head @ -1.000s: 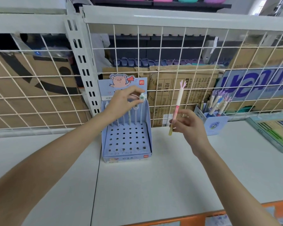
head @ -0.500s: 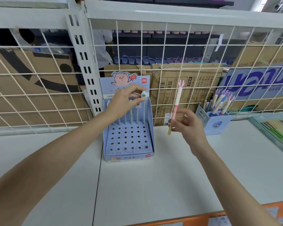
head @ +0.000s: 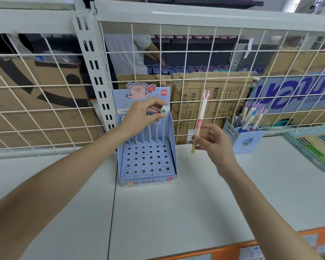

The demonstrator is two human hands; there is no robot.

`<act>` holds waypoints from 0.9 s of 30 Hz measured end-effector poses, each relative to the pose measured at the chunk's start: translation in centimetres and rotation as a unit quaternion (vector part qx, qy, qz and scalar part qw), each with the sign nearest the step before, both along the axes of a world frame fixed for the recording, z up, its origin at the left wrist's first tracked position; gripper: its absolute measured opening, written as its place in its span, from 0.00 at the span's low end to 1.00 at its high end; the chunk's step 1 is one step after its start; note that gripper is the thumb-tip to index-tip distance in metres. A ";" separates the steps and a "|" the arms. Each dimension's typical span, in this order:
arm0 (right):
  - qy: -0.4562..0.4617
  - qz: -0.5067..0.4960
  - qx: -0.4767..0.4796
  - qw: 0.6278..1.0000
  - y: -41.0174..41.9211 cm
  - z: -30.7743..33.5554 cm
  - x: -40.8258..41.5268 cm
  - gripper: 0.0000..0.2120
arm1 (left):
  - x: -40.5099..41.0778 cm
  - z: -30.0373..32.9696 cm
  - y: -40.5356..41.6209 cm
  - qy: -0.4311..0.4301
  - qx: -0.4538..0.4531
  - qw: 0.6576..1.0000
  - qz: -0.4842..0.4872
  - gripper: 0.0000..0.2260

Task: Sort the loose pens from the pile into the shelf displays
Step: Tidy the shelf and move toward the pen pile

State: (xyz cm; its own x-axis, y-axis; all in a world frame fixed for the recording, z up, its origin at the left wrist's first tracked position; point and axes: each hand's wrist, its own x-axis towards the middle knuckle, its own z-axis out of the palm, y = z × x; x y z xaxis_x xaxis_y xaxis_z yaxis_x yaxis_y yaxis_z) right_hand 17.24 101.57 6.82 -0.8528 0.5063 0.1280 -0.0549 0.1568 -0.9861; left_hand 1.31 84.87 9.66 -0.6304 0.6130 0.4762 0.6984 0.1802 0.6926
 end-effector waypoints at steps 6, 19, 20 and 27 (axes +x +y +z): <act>0.001 -0.002 -0.006 1.000 0.0 0.1 0.0 0.12 | -0.2 -0.5 0.1 0.019 -0.014 1.000 0.000 0.13; -0.015 -0.005 0.002 1.000 0.0 -0.5 0.2 0.12 | -0.8 -2.1 0.8 0.213 -0.083 0.972 0.047 0.13; -0.015 -0.005 0.002 1.000 0.0 -0.5 0.2 0.11 | -0.7 -2.2 0.8 0.217 -0.085 0.971 0.052 0.13; -0.015 -0.004 -0.001 1.000 0.1 -0.7 0.4 0.11 | -0.2 -2.5 1.1 0.254 -0.109 0.958 0.082 0.13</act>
